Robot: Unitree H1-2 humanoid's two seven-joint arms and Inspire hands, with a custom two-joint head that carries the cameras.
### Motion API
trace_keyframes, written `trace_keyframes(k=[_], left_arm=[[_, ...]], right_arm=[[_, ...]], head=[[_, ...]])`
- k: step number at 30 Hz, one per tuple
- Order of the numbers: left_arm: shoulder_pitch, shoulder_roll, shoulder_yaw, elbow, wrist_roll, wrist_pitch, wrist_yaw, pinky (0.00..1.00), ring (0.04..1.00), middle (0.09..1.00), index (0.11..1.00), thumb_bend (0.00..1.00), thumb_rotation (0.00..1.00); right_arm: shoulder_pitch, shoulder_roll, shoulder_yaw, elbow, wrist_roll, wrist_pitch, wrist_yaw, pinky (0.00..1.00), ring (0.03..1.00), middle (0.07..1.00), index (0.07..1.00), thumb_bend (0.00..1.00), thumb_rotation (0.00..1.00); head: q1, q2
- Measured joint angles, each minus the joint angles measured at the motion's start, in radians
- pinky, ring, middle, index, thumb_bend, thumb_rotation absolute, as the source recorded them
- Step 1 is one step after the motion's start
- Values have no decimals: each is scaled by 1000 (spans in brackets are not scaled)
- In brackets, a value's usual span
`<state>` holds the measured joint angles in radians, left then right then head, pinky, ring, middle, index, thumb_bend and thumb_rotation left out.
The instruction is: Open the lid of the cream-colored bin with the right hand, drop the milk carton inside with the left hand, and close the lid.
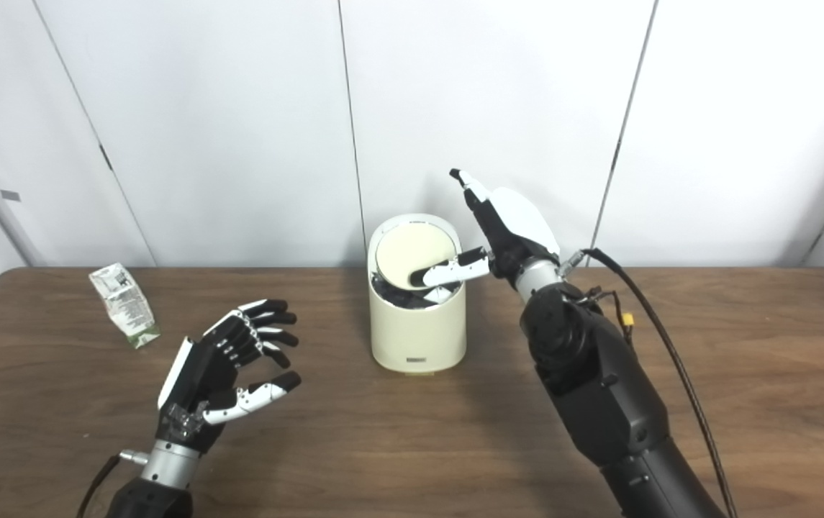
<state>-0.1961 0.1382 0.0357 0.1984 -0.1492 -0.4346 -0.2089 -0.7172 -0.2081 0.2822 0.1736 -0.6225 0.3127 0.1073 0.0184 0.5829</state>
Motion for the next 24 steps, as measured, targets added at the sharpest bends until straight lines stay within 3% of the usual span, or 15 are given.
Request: trace_keyframes(k=[6, 10, 15, 20, 24], left_arm=[[2, 0, 0, -1, 0, 0, -1, 472, 622, 717, 763, 656, 0], [2, 1, 0, -2, -1, 0, -2, 471, 623, 721, 771, 652, 0], [4, 2, 0, -2, -2, 1, -3, 467, 619, 715, 764, 656, 0], [3, 2, -1, -3, -2, 2, -4, 470, 623, 721, 766, 656, 0], [3, 0, -2, -6, -3, 3, -4, 468, 621, 717, 765, 663, 1]], right_arm=[[0, -6, 35, -5, -70, -6, -28, 816, 951, 956, 975, 924, 319], [-2, -7, 72, -32, -160, 32, -37, 831, 955, 954, 972, 898, 303], [-11, -17, 130, -57, -291, 41, -47, 978, 957, 946, 974, 857, 319], [-2, -16, 129, -73, -317, 36, -53, 976, 947, 932, 977, 844, 325], [42, -17, 93, -143, -285, 22, -29, 878, 924, 910, 940, 830, 314]], head=[[0, 5], [0, 5], [0, 3], [3, 5], [5, 8]])
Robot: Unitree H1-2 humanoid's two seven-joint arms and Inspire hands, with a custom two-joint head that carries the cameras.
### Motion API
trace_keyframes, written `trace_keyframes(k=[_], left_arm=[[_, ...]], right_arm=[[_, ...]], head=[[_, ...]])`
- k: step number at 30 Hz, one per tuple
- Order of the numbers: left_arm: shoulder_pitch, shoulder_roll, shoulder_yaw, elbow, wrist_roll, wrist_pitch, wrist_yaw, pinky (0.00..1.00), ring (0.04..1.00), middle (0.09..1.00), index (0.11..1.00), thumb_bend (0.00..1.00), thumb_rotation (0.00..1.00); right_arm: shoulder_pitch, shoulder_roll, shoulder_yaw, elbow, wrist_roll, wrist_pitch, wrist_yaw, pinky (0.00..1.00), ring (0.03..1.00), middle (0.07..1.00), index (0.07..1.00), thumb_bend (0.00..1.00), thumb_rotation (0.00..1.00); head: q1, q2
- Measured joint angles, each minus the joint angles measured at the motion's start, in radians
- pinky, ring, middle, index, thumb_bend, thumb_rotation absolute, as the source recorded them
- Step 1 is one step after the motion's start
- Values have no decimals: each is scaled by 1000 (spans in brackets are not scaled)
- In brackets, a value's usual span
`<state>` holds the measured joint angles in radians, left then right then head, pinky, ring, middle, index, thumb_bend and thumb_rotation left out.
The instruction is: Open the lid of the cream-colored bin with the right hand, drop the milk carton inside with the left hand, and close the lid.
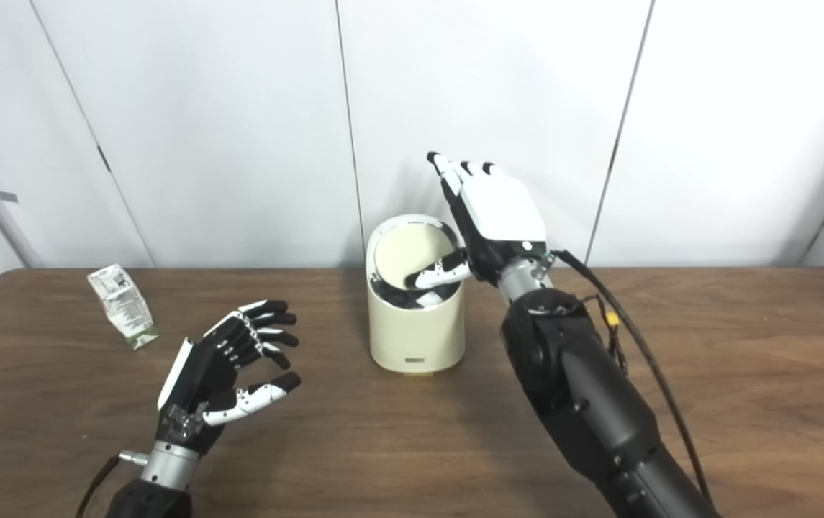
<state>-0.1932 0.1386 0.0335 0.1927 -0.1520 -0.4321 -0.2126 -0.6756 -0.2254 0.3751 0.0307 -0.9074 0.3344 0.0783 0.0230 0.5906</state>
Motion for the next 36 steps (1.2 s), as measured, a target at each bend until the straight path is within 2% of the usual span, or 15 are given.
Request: trace_keyframes(k=[4, 8, 10, 13, 16, 19, 20, 23, 28, 31, 36], left_arm=[[2, 0, 0, -6, 3, 5, 3, 470, 621, 719, 765, 668, 0], [3, 2, 0, -4, 2, 6, 1, 472, 620, 716, 760, 665, 0], [2, 2, 0, -4, 1, 6, 0, 471, 619, 715, 763, 656, 0], [1, 2, 0, -2, 1, 6, 0, 469, 615, 713, 760, 660, 0], [0, 2, 0, -1, -2, 6, 0, 469, 614, 712, 760, 660, 0], [1, 2, 1, -1, -2, 6, 0, 464, 613, 714, 761, 660, 0], [2, 3, 0, -1, -1, 6, 0, 466, 614, 714, 761, 657, 0], [2, 3, 0, -1, -1, 6, 0, 465, 614, 713, 760, 658, 0], [1, 3, 0, -1, 0, 6, 0, 460, 611, 708, 756, 668, 7], [1, 3, 2, 0, 0, 6, 0, 458, 608, 705, 754, 667, 12], [0, 4, 2, 1, -3, 6, -1, 461, 613, 709, 757, 662, 18]], right_arm=[[54, -24, -69, -75, 91, -43, 7, 749, 870, 904, 923, 814, 306], [85, -40, -179, -152, 215, -76, 5, 655, 850, 924, 927, 804, 253], [115, -39, -218, -196, 269, -85, 2, 684, 845, 911, 927, 797, 279], [183, -39, -238, -225, 318, -129, -5, 736, 855, 895, 914, 788, 296], [266, -36, -271, -235, 377, -145, -3, 781, 902, 930, 922, 798, 296], [330, -31, -308, -235, 441, -151, -4, 772, 900, 974, 916, 812, 298], [350, -31, -315, -233, 459, -160, -5, 772, 879, 936, 915, 820, 299], [397, -29, -324, -227, 490, -203, -16, 758, 862, 905, 919, 839, 317], [464, -12, -343, -163, 581, -293, -24, 733, 864, 922, 940, 840, 311], [496, -5, -350, -135, 640, -332, -23, 761, 882, 937, 952, 825, 281], [530, 10, -349, -126, 678, -402, -23, 746, 863, 930, 947, 806, 245]], head=[[-3, 0], [-2, -2], [-5, -2], [-5, -5], [-6, -3], [-6, -5], [-5, -5], [-5, -5], [3, -6], [2, -8], [5, -11]])
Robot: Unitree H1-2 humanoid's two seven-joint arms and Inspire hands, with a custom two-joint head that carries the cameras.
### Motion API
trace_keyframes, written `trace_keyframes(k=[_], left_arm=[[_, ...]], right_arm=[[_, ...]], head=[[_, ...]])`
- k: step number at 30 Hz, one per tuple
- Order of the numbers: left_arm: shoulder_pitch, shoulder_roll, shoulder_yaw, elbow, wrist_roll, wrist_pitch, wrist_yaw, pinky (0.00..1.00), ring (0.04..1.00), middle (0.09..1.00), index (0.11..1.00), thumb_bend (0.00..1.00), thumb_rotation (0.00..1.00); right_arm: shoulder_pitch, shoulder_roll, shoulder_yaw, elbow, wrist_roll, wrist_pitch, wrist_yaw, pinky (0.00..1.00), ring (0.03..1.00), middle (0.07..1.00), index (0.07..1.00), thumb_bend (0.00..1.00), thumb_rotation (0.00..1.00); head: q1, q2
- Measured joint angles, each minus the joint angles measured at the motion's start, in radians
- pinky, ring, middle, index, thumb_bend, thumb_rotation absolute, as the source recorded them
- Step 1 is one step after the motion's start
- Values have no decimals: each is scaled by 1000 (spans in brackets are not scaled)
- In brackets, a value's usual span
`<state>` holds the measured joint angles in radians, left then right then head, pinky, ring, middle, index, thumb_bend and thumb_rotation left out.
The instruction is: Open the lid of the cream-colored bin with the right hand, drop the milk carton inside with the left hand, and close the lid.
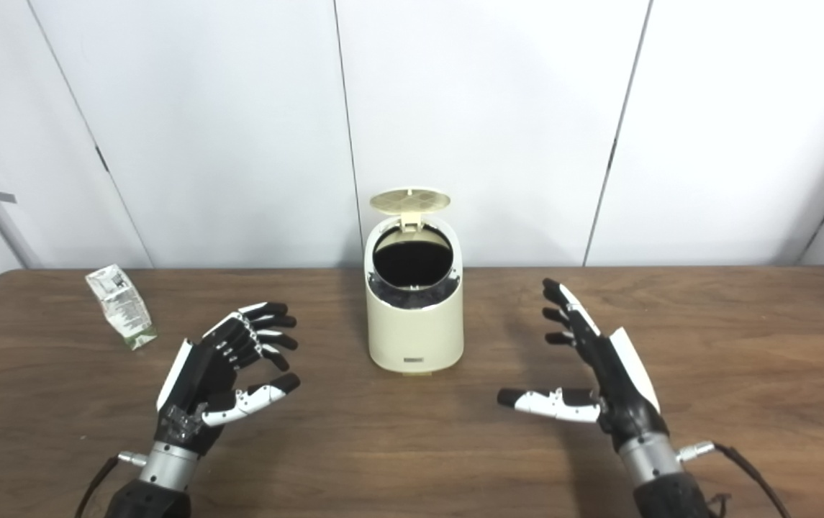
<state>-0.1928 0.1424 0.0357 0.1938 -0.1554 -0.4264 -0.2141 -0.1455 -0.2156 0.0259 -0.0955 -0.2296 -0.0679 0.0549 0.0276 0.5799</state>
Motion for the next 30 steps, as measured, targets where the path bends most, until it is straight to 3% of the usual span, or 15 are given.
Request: trace_keyframes(k=[10, 16, 22, 26, 30], left_arm=[[-1, 1, 1, 2, -1, -4, -1, 452, 607, 708, 764, 634, 94], [27, 16, 11, -37, 3, -5, -4, 454, 592, 697, 770, 684, 162], [41, 37, 88, -146, 63, -5, 57, 493, 623, 709, 769, 672, 176], [40, 75, 122, -178, 67, -2, 71, 477, 606, 697, 754, 707, 162], [42, 78, 125, -184, 85, 10, 88, 491, 614, 698, 754, 700, 143]], right_arm=[[16, 30, -1, 47, -2, -68, -30, 714, 859, 932, 938, 804, 213], [29, 43, -12, 74, 9, -102, -52, 738, 869, 933, 951, 791, 190], [33, 33, -28, 134, 67, -160, -49, 794, 891, 949, 967, 775, 176], [46, 34, -33, 108, 96, -148, -46, 772, 878, 933, 962, 776, 185], [55, 37, -32, 75, 104, -119, -40, 753, 873, 927, 959, 767, 183]], head=[[25, -12], [161, -60], [287, -121], [314, -138], [356, -170]])
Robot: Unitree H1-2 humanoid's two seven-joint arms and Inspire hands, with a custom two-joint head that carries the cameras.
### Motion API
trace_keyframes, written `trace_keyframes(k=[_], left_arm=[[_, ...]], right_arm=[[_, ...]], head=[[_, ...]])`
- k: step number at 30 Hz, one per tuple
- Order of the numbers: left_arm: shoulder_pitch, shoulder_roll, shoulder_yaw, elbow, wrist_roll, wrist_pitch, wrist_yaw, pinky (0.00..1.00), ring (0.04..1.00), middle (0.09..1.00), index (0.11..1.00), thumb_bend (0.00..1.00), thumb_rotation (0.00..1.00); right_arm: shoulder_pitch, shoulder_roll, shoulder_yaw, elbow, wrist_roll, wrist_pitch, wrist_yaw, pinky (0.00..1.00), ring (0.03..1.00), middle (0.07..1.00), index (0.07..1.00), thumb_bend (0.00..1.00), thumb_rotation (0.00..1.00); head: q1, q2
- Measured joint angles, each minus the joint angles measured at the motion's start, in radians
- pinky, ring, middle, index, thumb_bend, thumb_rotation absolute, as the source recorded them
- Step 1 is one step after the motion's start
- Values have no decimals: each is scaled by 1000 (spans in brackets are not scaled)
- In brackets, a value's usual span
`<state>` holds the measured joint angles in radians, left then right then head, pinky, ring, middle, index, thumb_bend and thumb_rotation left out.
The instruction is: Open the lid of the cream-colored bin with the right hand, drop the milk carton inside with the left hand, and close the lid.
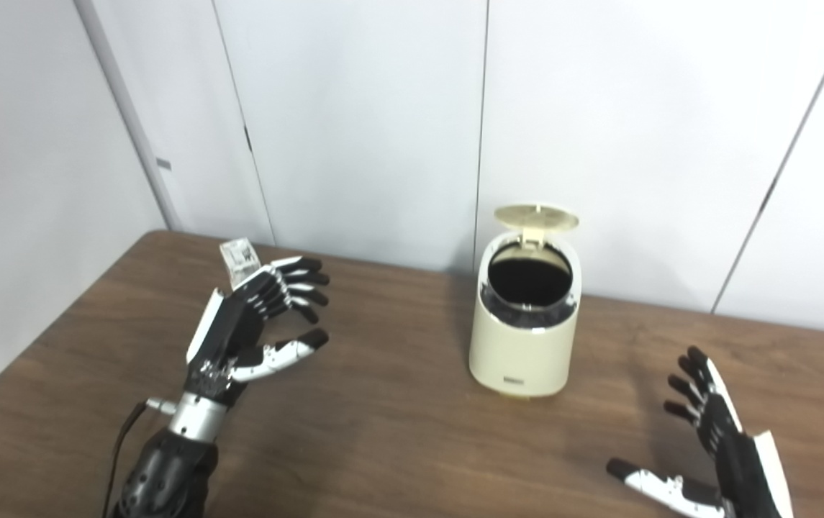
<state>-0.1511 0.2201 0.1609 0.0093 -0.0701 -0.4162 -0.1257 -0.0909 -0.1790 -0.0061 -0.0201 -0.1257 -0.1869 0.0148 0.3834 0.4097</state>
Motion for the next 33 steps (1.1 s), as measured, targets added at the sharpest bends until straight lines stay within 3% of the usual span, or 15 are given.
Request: trace_keyframes(k=[4, 7, 11, 13, 17, 19, 23, 28, 33], left_arm=[[-2, -1, 5, 0, 38, 1, 13, 535, 650, 714, 753, 695, 79], [-25, 17, 28, 0, 70, 1, 29, 561, 662, 720, 755, 755, 133], [-106, 104, 80, 0, 76, 21, 41, 608, 702, 747, 762, 719, 63], [-153, 158, 106, 0, 78, 28, 46, 621, 711, 756, 757, 746, 41], [-202, 221, 140, -6, 147, 104, 87, 624, 765, 802, 779, 838, 98], [-201, 224, 140, -14, 180, 155, 98, 648, 799, 838, 804, 881, 137], [-198, 223, 137, -10, 196, 222, 109, 710, 837, 863, 839, 878, 113], [-205, 235, 138, 90, 174, 214, 112, 741, 838, 860, 852, 889, 135], [-215, 259, 138, 238, 125, 128, 106, 750, 825, 852, 865, 980, 251]], right_arm=[[0, -1, 5, -11, -46, 14, 0, 671, 839, 917, 939, 788, 284], [0, 0, 6, -11, -62, 14, -1, 645, 823, 908, 930, 803, 318], [0, -1, 5, -10, -62, 13, -1, 621, 808, 899, 923, 820, 346], [0, 0, 5, -10, -62, 13, -1, 613, 803, 896, 917, 824, 347], [0, -1, 3, -10, -61, 14, -1, 592, 790, 884, 908, 841, 351], [0, -1, 0, -7, -60, 13, -1, 580, 784, 882, 906, 843, 355], [0, -1, 0, -2, -60, 13, -1, 572, 783, 883, 903, 837, 343], [-1, -4, 0, 0, -54, 13, 1, 570, 784, 881, 904, 840, 344], [-1, -8, -3, 10, -31, 12, 6, 565, 769, 877, 896, 853, 357]], head=[[20, -15], [31, -23], [35, -31], [37, -32], [40, -34], [40, -32], [43, -32], [45, -31], [45, -26]])
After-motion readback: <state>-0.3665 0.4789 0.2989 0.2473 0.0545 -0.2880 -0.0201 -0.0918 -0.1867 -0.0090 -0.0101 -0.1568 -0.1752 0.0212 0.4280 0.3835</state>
